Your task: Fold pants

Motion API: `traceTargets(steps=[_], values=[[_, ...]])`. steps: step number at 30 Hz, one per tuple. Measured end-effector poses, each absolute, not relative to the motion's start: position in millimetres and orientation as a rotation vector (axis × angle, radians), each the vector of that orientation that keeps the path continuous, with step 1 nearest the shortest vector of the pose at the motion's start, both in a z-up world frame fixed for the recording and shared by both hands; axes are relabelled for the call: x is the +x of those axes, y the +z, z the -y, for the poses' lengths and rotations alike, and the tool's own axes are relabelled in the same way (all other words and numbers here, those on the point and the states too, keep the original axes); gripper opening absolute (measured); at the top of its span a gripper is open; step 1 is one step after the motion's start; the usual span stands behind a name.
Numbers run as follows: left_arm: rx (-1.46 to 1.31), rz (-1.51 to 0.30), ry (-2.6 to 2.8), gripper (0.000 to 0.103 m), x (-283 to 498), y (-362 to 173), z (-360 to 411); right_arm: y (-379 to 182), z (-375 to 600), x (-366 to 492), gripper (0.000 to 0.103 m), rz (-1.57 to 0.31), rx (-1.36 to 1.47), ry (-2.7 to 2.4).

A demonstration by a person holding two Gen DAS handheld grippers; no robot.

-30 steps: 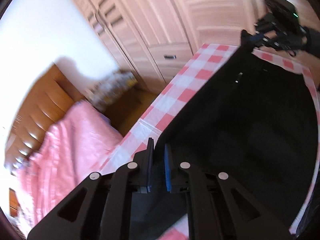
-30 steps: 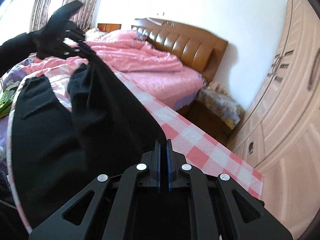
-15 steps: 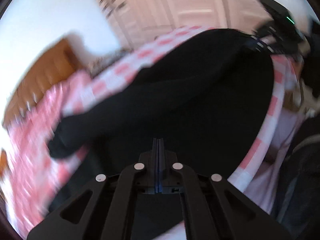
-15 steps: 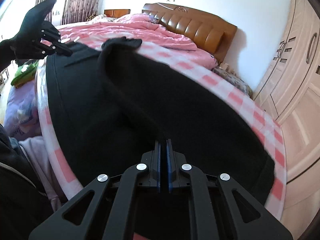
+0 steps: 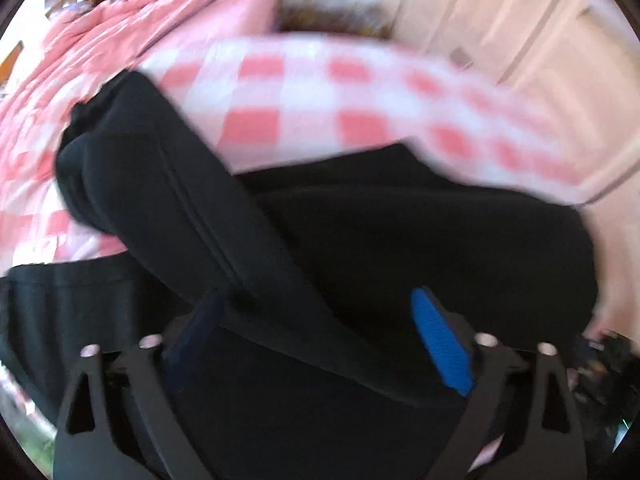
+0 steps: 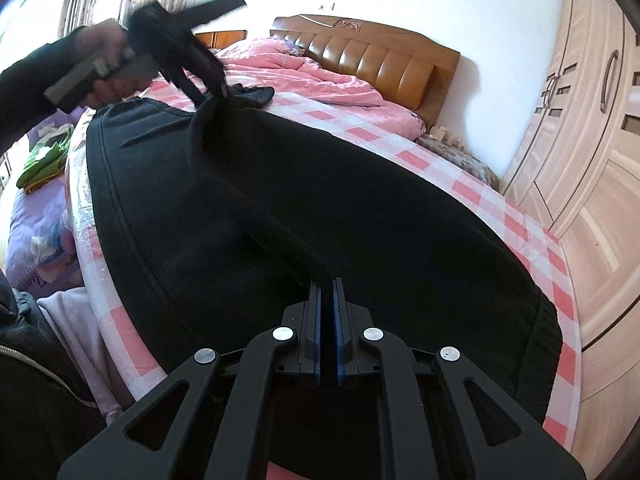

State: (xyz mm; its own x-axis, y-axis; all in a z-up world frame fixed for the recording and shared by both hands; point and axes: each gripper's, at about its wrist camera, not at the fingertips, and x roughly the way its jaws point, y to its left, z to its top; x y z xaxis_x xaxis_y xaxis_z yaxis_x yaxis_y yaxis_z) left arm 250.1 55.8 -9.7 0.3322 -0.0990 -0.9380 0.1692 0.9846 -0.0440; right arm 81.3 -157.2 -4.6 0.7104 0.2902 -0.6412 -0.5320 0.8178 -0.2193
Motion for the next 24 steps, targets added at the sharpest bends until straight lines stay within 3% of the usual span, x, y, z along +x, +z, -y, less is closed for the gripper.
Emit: traceTargets(steps=[1,2,3,5,11,17,19,22,23,24], values=[[0.101,-1.221,-0.122,0.066,254,-14,-53,-4,158,81,0.009,-0.626,-0.407,0.472],[0.118,-1.217,-0.092,0.033,253,-18,-55,-5,158,81,0.009,-0.624,-0.406,0.472],[0.130,-1.200,-0.060,0.020,252,-17,-56,-6,158,79,0.009,-0.620,-0.407,0.471],[0.103,-1.084,-0.073,0.010,233,4,-63,-5,156,77,0.009,-0.605,-0.406,0.458],[-0.061,-0.770,-0.148,0.010,121,54,-103,11,168,66,0.009,-0.552,-0.349,0.470],[-0.122,-0.905,-0.112,0.010,79,-31,-118,-14,164,45,0.010,-0.642,-0.424,0.513],[-0.125,-0.872,-0.109,0.012,74,-47,-119,-24,158,38,0.011,-0.646,-0.468,0.492],[-0.134,-0.854,-0.114,0.018,75,-43,-119,-23,160,34,0.023,-0.681,-0.422,0.473],[-0.160,-0.851,-0.124,0.031,75,-40,-121,-20,163,33,0.041,-0.696,-0.401,0.468],[-0.178,-0.852,-0.137,0.042,75,-39,-122,-16,168,27,0.049,-0.697,-0.355,0.464]])
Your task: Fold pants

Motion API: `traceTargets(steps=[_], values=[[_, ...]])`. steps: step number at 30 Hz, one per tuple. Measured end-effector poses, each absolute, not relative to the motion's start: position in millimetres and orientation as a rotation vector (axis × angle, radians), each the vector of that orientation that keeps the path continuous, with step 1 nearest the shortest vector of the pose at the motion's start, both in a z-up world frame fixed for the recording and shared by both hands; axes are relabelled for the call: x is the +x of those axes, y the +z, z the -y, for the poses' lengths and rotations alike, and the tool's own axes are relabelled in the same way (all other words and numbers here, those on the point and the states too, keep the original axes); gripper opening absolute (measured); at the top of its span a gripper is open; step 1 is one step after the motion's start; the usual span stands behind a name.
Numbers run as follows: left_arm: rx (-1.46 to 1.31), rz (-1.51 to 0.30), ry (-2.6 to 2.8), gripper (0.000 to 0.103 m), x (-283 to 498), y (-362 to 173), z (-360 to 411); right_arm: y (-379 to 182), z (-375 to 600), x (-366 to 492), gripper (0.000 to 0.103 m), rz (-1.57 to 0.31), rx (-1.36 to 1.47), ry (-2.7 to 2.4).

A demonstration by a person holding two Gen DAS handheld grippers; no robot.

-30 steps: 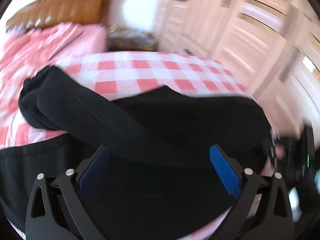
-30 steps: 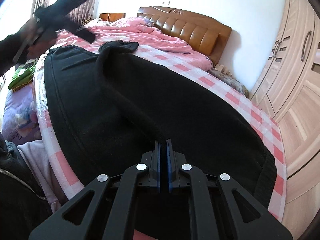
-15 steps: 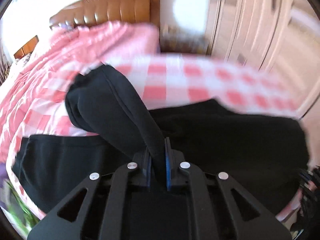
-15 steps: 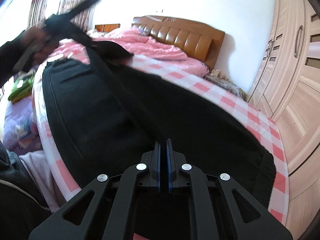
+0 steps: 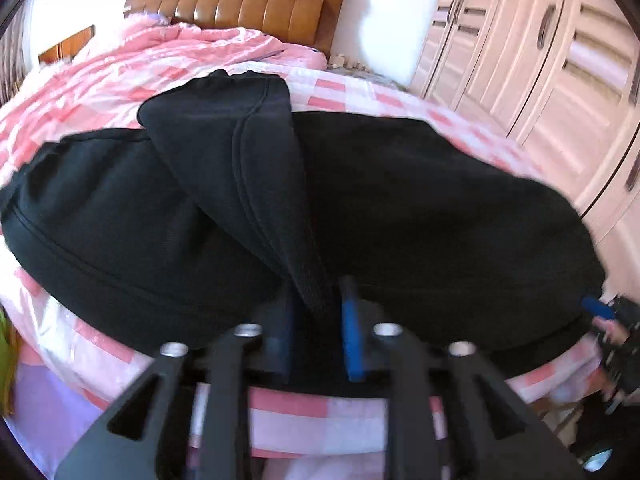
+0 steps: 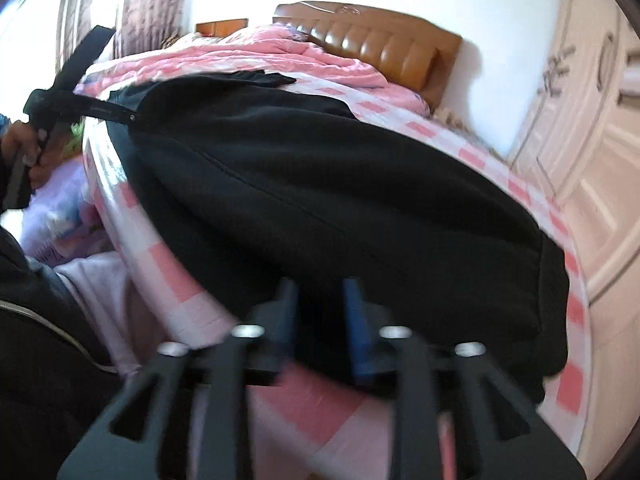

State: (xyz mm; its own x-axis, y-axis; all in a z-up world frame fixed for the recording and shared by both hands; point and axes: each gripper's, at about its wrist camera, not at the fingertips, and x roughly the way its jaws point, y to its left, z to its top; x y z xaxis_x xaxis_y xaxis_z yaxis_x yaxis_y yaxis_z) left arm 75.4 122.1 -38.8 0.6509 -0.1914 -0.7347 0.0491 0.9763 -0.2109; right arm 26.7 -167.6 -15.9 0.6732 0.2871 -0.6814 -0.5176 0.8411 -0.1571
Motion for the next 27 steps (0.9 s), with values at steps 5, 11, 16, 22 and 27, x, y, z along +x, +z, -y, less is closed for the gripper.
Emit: traceTargets(steps=[5,11,16,22,27], values=[[-0.178,-0.820,-0.158,0.066,70,-31,-123,-6,211,-2,0.053,-0.652,-0.089,0.354],[-0.175,-0.844,-0.162,0.070,77,-40,-112,-14,293,10,0.053,-0.630,0.337,0.184],[-0.160,-0.862,-0.133,0.070,83,-45,-109,-24,305,29,0.051,-0.684,0.462,0.190],[-0.179,-0.868,-0.115,0.059,91,-50,-120,-25,310,41,0.051,-0.708,0.527,0.184],[-0.173,-0.870,-0.115,0.053,93,-53,-122,-25,303,43,0.035,-0.790,0.559,0.212]])
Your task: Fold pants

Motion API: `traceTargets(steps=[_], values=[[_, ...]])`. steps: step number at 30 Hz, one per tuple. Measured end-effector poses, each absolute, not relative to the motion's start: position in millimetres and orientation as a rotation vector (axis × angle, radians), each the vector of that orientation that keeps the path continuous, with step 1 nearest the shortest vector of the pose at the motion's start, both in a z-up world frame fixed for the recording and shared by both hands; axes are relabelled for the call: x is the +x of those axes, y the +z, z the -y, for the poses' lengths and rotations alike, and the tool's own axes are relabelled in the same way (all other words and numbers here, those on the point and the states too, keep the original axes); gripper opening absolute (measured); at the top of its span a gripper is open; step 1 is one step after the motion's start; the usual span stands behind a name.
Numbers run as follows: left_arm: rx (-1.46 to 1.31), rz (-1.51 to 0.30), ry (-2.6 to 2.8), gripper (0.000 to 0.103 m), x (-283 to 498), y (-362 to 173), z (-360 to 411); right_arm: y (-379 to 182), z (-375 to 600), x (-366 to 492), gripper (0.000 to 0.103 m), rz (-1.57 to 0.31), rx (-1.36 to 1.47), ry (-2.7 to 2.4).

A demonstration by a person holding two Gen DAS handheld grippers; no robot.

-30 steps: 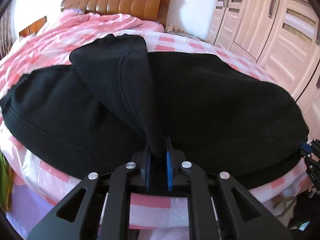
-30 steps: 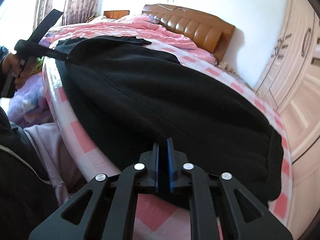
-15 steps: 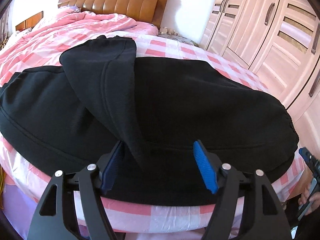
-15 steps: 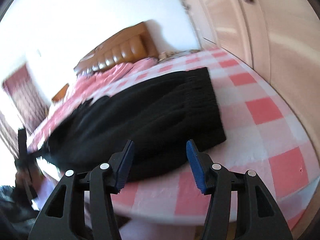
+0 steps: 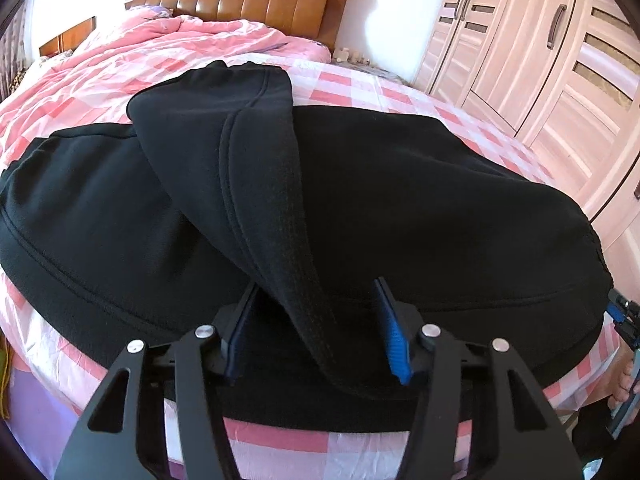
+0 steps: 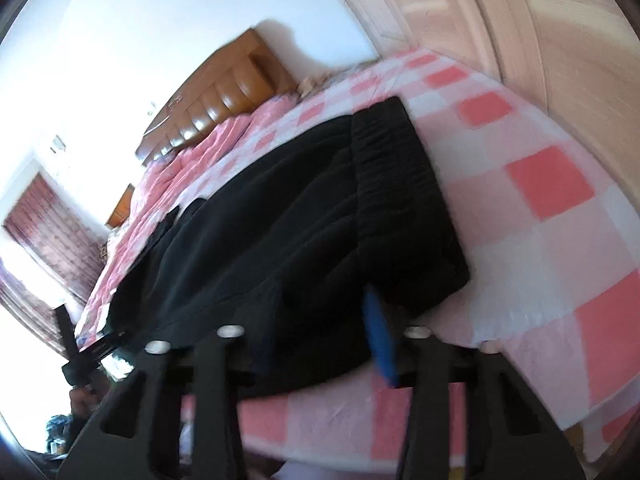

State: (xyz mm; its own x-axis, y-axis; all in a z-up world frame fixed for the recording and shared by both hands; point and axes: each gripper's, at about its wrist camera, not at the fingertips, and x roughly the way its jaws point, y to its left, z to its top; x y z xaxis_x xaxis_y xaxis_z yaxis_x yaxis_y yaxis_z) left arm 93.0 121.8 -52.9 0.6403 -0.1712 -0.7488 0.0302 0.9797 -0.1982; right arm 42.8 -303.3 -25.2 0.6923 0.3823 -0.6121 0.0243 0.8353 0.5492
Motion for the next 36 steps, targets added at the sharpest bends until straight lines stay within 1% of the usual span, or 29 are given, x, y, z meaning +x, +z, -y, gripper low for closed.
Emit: traceTargets(steps=[2,4,5,6,7,8,10,11,16,19,24,25,31,36], values=[[-0.176,-0.869,-0.120,0.053,93,-53,-122,-30,299,42,0.035,-0.809,0.556,0.211],[-0.168,-0.868,-0.122,0.053,93,-54,-122,-31,300,46,0.035,-0.785,0.564,0.209],[-0.166,-0.868,-0.122,0.051,93,-54,-122,-31,302,47,0.034,-0.774,0.595,0.210],[-0.163,-0.865,-0.117,0.047,93,-53,-122,-31,305,49,0.033,-0.764,0.622,0.208],[-0.158,-0.862,-0.111,0.031,92,-53,-122,-30,305,51,0.023,-0.760,0.620,0.198],[-0.155,-0.860,-0.111,0.023,92,-52,-123,-29,303,52,0.012,-0.761,0.593,0.176],[-0.168,-0.851,-0.131,0.013,91,-48,-126,-24,296,48,0.008,-0.740,0.552,0.155],[-0.171,-0.834,-0.139,0.012,90,-43,-127,-20,294,46,0.008,-0.723,0.540,0.154],[-0.158,-0.736,-0.153,0.010,79,-3,-130,16,281,36,0.007,-0.638,0.460,0.188],[-0.145,-0.722,-0.159,0.010,67,5,-133,16,283,28,0.007,-0.651,0.450,0.182],[-0.115,-0.830,-0.148,0.010,67,-37,-130,-35,294,23,0.007,-0.767,0.505,0.138],[-0.112,-0.844,-0.141,0.010,69,-45,-130,-39,295,24,0.007,-0.764,0.524,0.138],[-0.107,-0.797,-0.150,0.010,63,-30,-131,-13,290,19,0.007,-0.701,0.488,0.143],[-0.100,-0.839,-0.143,0.011,65,-47,-129,-39,293,20,0.006,-0.761,0.498,0.102]])
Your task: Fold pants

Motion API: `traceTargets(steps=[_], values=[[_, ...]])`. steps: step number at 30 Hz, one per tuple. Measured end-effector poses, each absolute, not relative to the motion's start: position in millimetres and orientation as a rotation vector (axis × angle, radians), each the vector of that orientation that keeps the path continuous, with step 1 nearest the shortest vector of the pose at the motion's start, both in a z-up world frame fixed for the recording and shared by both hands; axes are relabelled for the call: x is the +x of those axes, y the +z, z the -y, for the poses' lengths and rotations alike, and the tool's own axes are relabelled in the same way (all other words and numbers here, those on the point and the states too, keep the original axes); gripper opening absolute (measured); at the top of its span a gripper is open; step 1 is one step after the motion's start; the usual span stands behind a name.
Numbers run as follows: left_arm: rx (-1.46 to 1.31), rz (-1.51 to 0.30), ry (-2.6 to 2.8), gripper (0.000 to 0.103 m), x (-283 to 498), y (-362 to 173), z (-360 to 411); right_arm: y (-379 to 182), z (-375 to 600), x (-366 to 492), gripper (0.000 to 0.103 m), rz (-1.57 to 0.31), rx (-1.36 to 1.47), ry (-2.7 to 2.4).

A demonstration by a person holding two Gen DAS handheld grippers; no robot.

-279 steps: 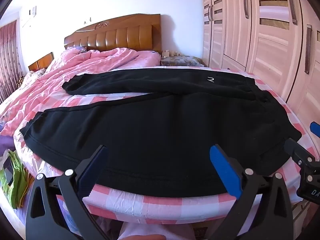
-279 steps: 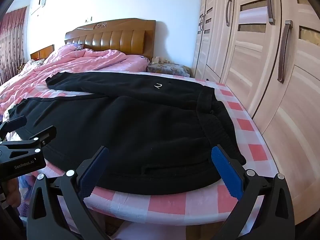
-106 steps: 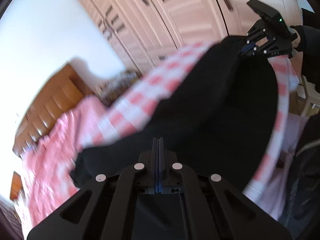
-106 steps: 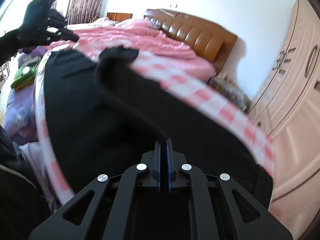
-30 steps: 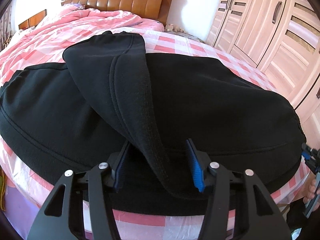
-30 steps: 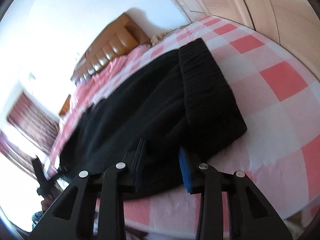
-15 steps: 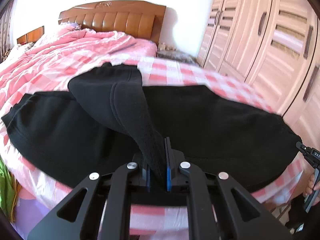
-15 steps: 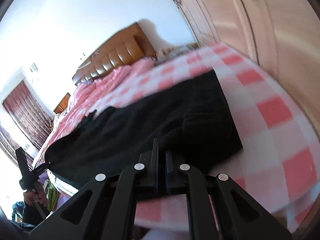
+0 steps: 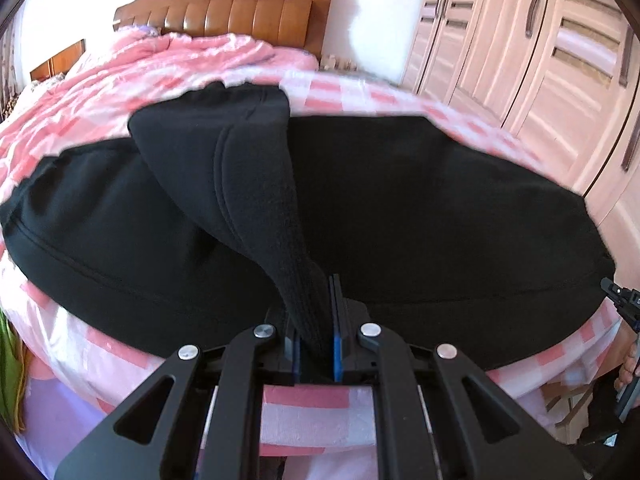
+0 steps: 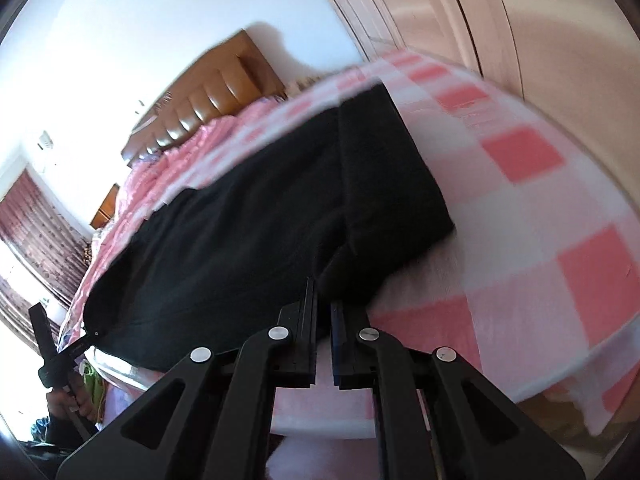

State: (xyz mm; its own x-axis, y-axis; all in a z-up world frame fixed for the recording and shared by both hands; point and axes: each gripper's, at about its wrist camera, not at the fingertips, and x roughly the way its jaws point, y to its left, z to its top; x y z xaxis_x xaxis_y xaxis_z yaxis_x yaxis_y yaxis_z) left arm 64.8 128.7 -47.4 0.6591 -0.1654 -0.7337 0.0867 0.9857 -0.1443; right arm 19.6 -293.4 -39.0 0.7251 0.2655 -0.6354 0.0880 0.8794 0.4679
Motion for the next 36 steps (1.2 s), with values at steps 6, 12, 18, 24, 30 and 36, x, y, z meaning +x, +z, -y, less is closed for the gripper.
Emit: traceTargets(steps=[6,12,18,24,30,36], values=[[-0.052,-0.829,-0.117,0.073,63,-41,-133,-18,277,14,0.053,-0.792,0.340,0.066],[-0.057,-0.721,0.003,0.093,50,-12,-168,20,253,-8,0.084,-0.681,0.110,-0.056],[-0.015,-0.714,0.010,0.098,122,39,-170,39,168,55,0.084,-0.659,-0.030,0.213],[-0.002,-0.989,-0.031,0.097,272,19,-140,20,63,143,0.083,-0.712,-0.133,0.383],[0.154,-1.161,0.033,0.074,337,-38,-128,-7,20,173,0.083,-0.773,-0.200,0.427],[0.126,-1.032,0.011,0.009,326,-18,-152,-15,26,174,0.083,-0.798,-0.140,0.438]])
